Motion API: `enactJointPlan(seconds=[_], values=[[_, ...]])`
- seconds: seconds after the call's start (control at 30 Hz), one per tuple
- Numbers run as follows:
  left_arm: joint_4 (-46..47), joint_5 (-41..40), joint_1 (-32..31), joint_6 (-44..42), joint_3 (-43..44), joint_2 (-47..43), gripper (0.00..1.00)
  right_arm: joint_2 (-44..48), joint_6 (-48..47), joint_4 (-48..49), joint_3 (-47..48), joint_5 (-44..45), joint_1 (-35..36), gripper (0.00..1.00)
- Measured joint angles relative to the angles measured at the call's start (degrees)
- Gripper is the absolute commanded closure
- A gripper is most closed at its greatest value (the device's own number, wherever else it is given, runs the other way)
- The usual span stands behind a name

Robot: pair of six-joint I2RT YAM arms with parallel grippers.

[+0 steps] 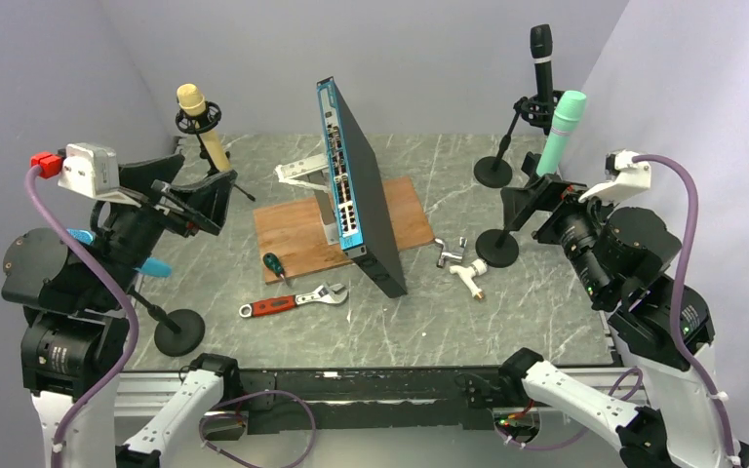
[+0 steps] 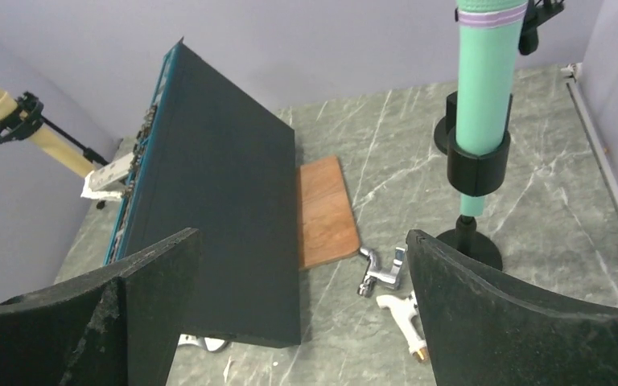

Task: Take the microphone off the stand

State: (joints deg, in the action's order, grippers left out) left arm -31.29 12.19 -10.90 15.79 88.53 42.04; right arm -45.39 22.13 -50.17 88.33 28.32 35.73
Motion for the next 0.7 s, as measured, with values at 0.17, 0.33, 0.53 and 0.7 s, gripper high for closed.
enactJointPlan(seconds=[0.17, 0.33, 0.53, 0.7], values=[[-3.3, 0.5, 0.0, 1.2, 0.3, 0.5, 0.01, 0.0, 0.4, 0.0, -1.7, -2.5, -0.1, 0.0], [-8.5, -1.6, 0.0, 1.3, 2.7, 0.5, 0.01, 0.1, -0.8, 0.7, -3.8, -7.0, -0.1, 0.0], [-17.2, -10.3, 0.0, 1.3, 7.3, 0.3, 0.01, 0.7, -2.2, 2.7, -8.2, -15.3, -0.2, 0.0], [-27.5, -20.9, 0.0, 1.5, 13.7, 2.1, 0.01, 0.2, -2.5, 3.0, -9.2, -20.6, -0.3, 0.0]])
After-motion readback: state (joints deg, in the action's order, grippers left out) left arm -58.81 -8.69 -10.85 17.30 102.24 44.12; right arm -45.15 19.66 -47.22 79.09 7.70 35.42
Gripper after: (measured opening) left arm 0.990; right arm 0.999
